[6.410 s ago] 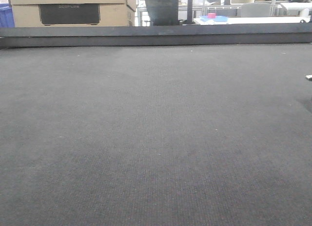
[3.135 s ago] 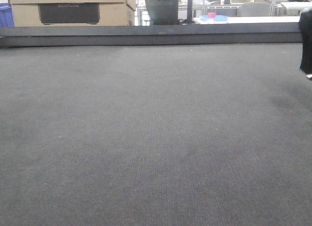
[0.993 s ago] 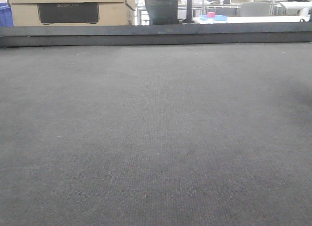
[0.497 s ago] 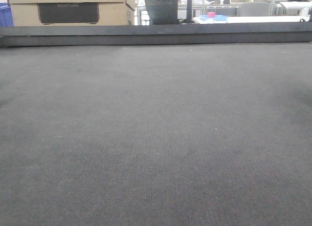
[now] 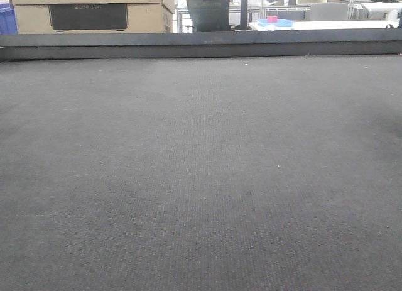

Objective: Place valve from conveyor to right shelf box
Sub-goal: 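Lift the brass valve with left gripper, silver valve with right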

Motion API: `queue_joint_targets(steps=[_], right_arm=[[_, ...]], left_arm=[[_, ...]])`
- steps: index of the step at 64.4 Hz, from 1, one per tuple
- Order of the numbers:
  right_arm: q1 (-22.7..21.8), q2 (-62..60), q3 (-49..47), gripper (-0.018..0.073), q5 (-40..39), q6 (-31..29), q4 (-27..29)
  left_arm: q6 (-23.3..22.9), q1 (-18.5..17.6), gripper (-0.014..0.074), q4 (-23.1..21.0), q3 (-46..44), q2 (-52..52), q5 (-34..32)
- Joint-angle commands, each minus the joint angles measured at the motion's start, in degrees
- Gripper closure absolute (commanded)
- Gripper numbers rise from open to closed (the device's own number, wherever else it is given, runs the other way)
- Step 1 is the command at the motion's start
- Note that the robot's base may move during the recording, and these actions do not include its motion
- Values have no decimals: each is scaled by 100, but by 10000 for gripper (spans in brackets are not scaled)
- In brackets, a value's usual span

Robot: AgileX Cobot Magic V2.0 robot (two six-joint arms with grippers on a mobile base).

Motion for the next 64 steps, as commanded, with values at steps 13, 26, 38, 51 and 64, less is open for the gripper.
queue_joint_targets(steps=[13, 26, 38, 51, 64], right_arm=[[-31, -116, -37, 713, -271, -22, -16], [-31, -116, -61, 713, -285, -22, -16], [-31, -217, -235, 713, -266, -22, -16], [-31, -390, -675, 713, -269, -22, -16], [-31, -521, -1234, 713, -216, -22, -16]], left_arm=[[9, 14, 707, -84, -176, -234, 103], [9, -93, 707, -120, -176, -1032, 115], [-2, -181, 707, -180, -176, -2127, -121], [-2, -181, 707, -180, -176, -3174, -175], [-2, -181, 707, -180, -176, -4097, -522]])
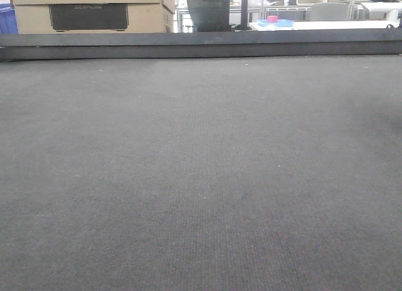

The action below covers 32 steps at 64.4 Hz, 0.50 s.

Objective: Place valve from conveyor to right shelf box
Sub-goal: 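Lift the brass valve with left gripper, silver valve with right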

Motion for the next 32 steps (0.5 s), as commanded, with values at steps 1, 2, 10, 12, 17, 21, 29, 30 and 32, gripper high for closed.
queue_joint_targets(steps=[1, 2, 10, 12, 17, 21, 29, 30, 32], right_arm=[[-31, -182, -344, 713, -235, -22, -16], [-31, -194, -384, 713, -216, -22, -16], [-31, -337, -629, 713, -170, -22, -16], [-31, -385, -641, 713, -170, -22, -16], [-31, -566, -649, 713, -155, -22, -16], [-31, -686, -649, 713, -102, -22, -16], [-31, -821, -649, 713, -67, -22, -16], [-31, -821, -649, 713, -67, -22, -16], [-31, -836, -649, 713, -67, -22, -16]], left_arm=[[-17, -24, 707, -60, -70, -432, -348], [-17, -24, 707, -60, -70, -494, -393], [-17, -24, 707, -60, -70, -969, -587], [-17, -24, 707, -60, -70, -1053, -587], [-17, -24, 707, -60, -70, -1255, -600], [-17, -24, 707, -71, -70, -1353, -600], [-17, -24, 707, -71, -70, -1390, -590], [-17, -24, 707, -71, -70, -1390, -590], [-17, -24, 707, -71, -70, -1390, -590]])
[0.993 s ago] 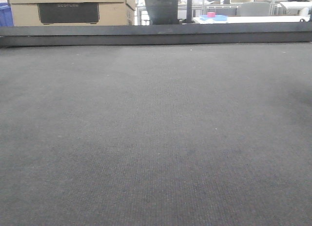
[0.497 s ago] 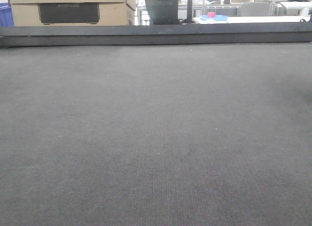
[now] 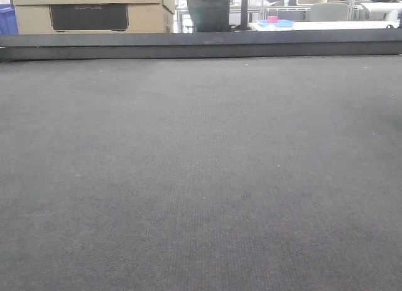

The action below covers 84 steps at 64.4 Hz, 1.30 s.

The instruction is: Place valve from conveyor to right shelf box

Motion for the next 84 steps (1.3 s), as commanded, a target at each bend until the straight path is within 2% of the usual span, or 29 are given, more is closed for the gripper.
queue_joint_targets(steps=[1, 84], right_arm=[[-31, -120, -100, 713, -314, -22, -16], [-31, -118, -100, 713, -221, -22, -16]], left_arm=[[-17, -24, 707, -60, -61, -42, -281], [-17, -24, 707, -60, -61, -42, -341]])
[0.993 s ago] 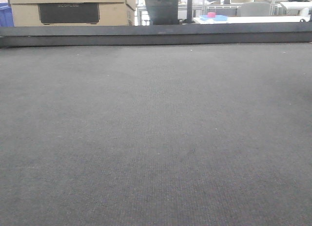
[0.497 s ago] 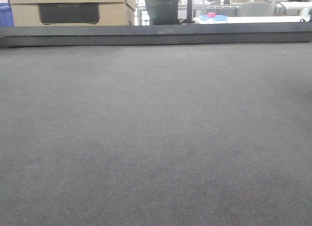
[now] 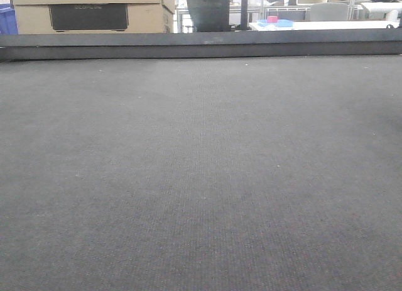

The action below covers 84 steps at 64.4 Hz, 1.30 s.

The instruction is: Place valve from conveyor to right shelf box

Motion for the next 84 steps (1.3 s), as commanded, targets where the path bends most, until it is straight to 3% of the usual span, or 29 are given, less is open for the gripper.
queue_joint_targets(steps=[1, 84], right_arm=[[-31, -86, -100, 713, -299, -22, -16], [-31, 79, -100, 713, -471, -22, -16]], left_arm=[[-17, -24, 707, -60, -61, -42, -304], [-17, -24, 707, -60, -61, -104, -303]])
